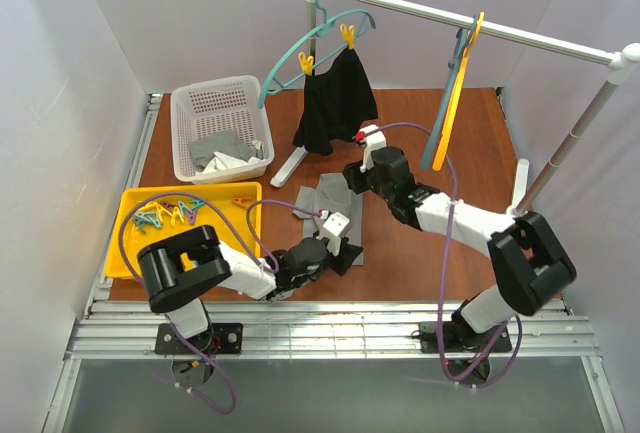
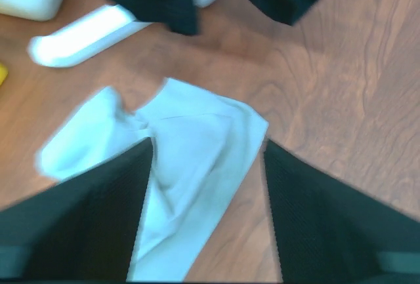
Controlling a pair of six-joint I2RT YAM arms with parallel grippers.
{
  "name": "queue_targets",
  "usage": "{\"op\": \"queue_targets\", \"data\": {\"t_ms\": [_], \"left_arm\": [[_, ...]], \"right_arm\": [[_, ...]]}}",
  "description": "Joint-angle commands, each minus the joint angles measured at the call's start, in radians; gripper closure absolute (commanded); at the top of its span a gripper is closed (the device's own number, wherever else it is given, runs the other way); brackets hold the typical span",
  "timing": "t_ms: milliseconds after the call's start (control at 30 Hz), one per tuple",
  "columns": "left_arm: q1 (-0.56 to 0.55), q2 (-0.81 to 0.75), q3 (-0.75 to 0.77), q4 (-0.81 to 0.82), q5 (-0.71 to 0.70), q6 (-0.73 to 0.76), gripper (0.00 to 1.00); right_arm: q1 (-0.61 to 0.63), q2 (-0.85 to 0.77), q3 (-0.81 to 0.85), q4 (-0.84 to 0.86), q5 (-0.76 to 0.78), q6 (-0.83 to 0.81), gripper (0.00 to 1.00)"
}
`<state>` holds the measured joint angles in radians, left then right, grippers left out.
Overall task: Clip the underwear to the hanger
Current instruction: Flatten out the underwear at the center of the board.
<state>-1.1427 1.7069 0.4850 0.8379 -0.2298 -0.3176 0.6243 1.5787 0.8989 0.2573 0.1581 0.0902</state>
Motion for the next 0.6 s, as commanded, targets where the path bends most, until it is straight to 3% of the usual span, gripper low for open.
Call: {"op": "queue_targets", "data": {"t_ms": [0,100,200,400,500,567], "left_arm": [[-0.002,-0.121,0.027,-0.068,-0.114,0.067,0.56],[0.024,-0.229,-0.014,-0.08,-0.183,0.086,0.48],[0.108,-0.341,-0.06,-0.109,-0.206,0.077,0.44],[0.325,-0.457,-0.097,-0.137,-0.06,0.052,0.43],[0.379,-0.457,-0.072,-0.141,-0.007,0.063,0.39],[0.403,-0.451,-0.046,-0.152,0.027,0.057,0.25]], "right_arm": [[0.057,-0.114,-0.083,0.046,0.037,-0.021,0.36],[0.119,-0.242,-0.162,0.045,0.037,-0.044,0.35],[0.227,-0.374,-0.227,0.033,0.141,-0.061,0.32],[0.373,-0.684,-0.233,0.013,0.125,-0.079,0.32],[0.4,-0.736,-0.171,0.013,0.084,-0.087,0.33],[0.42,-0.721,-0.112,0.0,0.048,-0.132,0.33]]}}
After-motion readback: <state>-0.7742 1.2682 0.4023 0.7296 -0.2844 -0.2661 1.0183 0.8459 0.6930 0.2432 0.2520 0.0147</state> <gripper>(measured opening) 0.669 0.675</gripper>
